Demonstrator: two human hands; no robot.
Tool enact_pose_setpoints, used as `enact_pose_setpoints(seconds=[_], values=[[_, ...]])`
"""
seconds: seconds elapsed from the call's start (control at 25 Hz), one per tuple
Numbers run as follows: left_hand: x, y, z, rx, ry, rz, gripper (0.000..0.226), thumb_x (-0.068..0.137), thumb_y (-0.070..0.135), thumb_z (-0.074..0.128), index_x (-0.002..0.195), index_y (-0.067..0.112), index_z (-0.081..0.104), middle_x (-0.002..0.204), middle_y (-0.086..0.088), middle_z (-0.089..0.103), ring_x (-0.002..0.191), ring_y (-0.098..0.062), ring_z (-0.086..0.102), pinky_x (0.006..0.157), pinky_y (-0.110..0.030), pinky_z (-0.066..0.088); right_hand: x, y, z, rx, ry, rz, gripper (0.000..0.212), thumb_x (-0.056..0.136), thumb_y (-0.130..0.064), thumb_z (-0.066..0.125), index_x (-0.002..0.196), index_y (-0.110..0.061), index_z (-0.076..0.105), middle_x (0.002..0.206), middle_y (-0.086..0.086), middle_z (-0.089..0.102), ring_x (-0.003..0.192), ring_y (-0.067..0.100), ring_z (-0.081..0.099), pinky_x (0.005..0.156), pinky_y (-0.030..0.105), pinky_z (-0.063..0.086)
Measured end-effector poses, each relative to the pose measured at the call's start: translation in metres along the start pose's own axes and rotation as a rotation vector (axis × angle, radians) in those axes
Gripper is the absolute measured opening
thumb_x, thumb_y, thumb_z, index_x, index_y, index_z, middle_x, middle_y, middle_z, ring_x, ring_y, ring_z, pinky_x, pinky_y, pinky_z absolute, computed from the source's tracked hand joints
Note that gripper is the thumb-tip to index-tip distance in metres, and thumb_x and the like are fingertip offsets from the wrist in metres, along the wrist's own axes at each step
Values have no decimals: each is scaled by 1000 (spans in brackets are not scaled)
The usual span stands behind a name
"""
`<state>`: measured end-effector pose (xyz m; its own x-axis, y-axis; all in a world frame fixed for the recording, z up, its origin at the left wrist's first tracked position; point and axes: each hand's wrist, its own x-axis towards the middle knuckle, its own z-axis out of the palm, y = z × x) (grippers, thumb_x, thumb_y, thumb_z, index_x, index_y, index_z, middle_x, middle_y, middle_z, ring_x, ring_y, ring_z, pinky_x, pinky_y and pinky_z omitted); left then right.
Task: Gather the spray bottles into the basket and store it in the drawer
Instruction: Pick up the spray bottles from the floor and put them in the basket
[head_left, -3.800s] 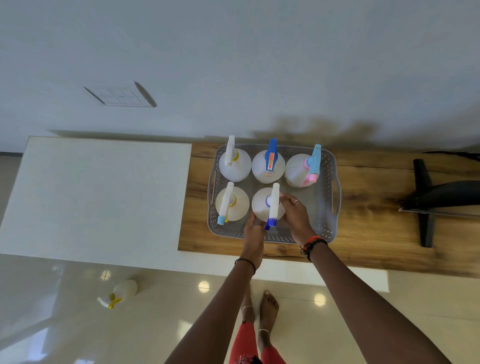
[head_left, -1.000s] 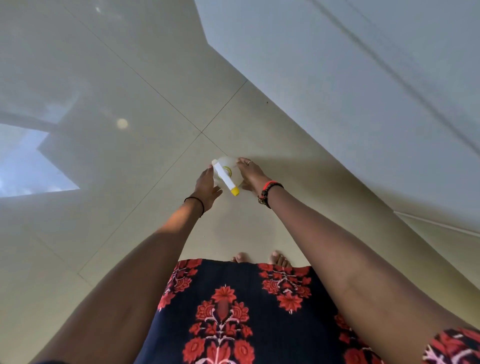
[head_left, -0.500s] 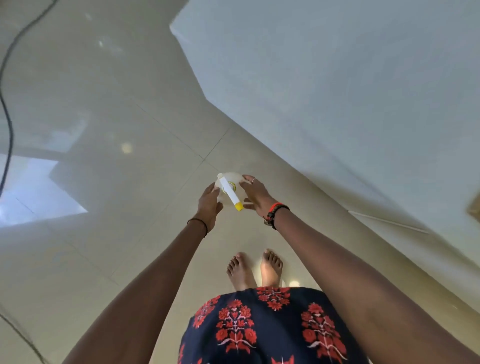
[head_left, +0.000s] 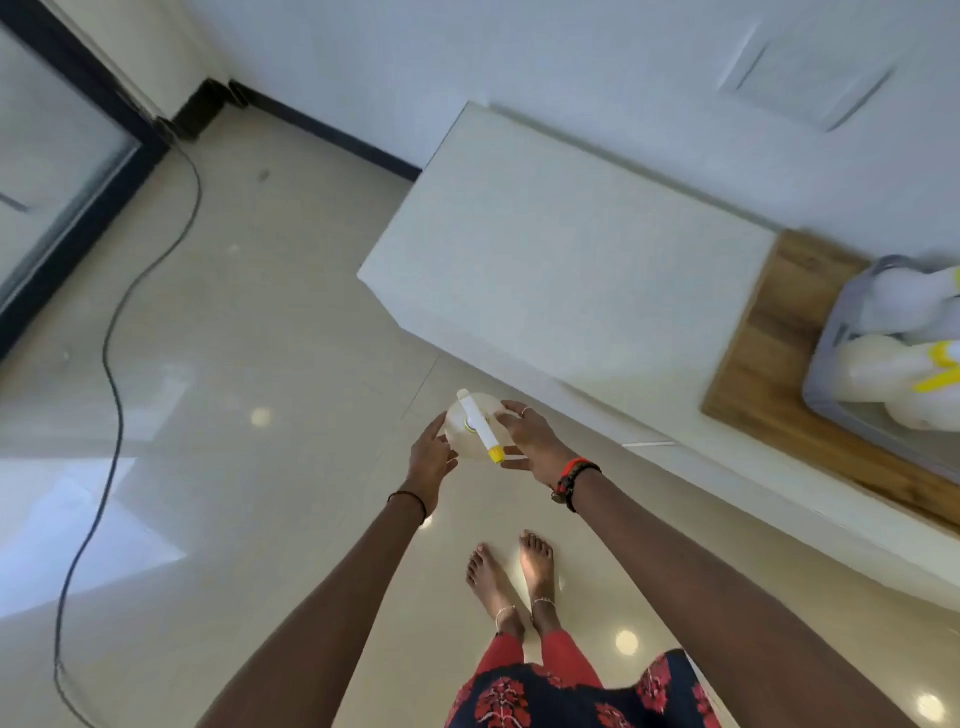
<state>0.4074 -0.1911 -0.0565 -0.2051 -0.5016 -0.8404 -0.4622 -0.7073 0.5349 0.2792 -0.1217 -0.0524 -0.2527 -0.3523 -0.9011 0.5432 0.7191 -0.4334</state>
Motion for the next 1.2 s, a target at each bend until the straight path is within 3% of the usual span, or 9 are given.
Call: enact_pose_setpoints(seconds=[0.16, 0.28, 0.36, 0.56, 0.76, 0.88, 1.08, 1.2], values=[[-47, 18, 24, 110, -61, 63, 52, 94, 2, 36, 140, 24, 47, 115, -6, 58, 96, -21, 54, 80, -25, 47, -57, -4, -34, 93, 31, -29, 41, 96, -31, 48, 137, -24, 46, 135, 8, 53, 113, 29, 58, 93, 42, 52], [-76, 20, 53, 160, -98, 95, 48, 95, 6, 37, 138, 25, 47, 105, -1, 58, 97, -20, 54, 75, -20, 46, -89, 4, -65, 191, 62, -45, 40, 96, -31, 48, 136, -25, 47, 126, 4, 56, 103, 25, 58, 93, 43, 53], [-91, 18, 76, 184, -120, 107, 44, 96, 8, 37, 136, 22, 49, 106, -2, 58, 97, -20, 53, 75, -23, 46, -104, 15, -87, 262, 83, -44, 41, 96, -32, 49, 136, -25, 46, 130, 5, 55, 112, 28, 58, 92, 43, 53], [-121, 1, 150, 262, -202, 107, 35, 99, 14, 42, 131, 8, 55, 119, -8, 60, 104, -22, 54, 90, -31, 44, -134, 46, -157, 436, 166, -41, 38, 94, -33, 54, 131, -26, 50, 133, 7, 55, 106, 29, 58, 75, 36, 57], [-152, -28, 247, 273, -247, 91, 37, 100, 17, 42, 133, 4, 53, 127, -12, 60, 111, -24, 56, 98, -35, 43, -155, 81, -252, 529, 234, -52, 37, 95, -34, 52, 131, -27, 50, 125, 3, 53, 105, 29, 57, 80, 40, 57], [-176, -50, 317, 265, -274, 81, 38, 100, 18, 44, 135, 4, 50, 133, -13, 58, 123, -27, 54, 103, -37, 42, -171, 105, -320, 575, 269, -60, 38, 95, -34, 52, 131, -26, 49, 121, 5, 53, 97, 27, 55, 74, 36, 57], [-216, -82, 415, 227, -327, 107, 35, 99, 17, 47, 130, 1, 54, 126, -13, 60, 108, -20, 54, 94, -30, 42, -195, 137, -419, 645, 313, -77, 37, 95, -33, 52, 131, -27, 48, 101, -2, 55, 86, 21, 56, 77, 37, 56], [-228, -93, 461, 224, -324, 110, 35, 96, 16, 53, 126, -2, 53, 122, -13, 58, 107, -20, 53, 94, -29, 42, -203, 146, -464, 699, 349, -90, 38, 96, -32, 51, 133, -24, 48, 110, 2, 56, 85, 21, 57, 85, 41, 55]])
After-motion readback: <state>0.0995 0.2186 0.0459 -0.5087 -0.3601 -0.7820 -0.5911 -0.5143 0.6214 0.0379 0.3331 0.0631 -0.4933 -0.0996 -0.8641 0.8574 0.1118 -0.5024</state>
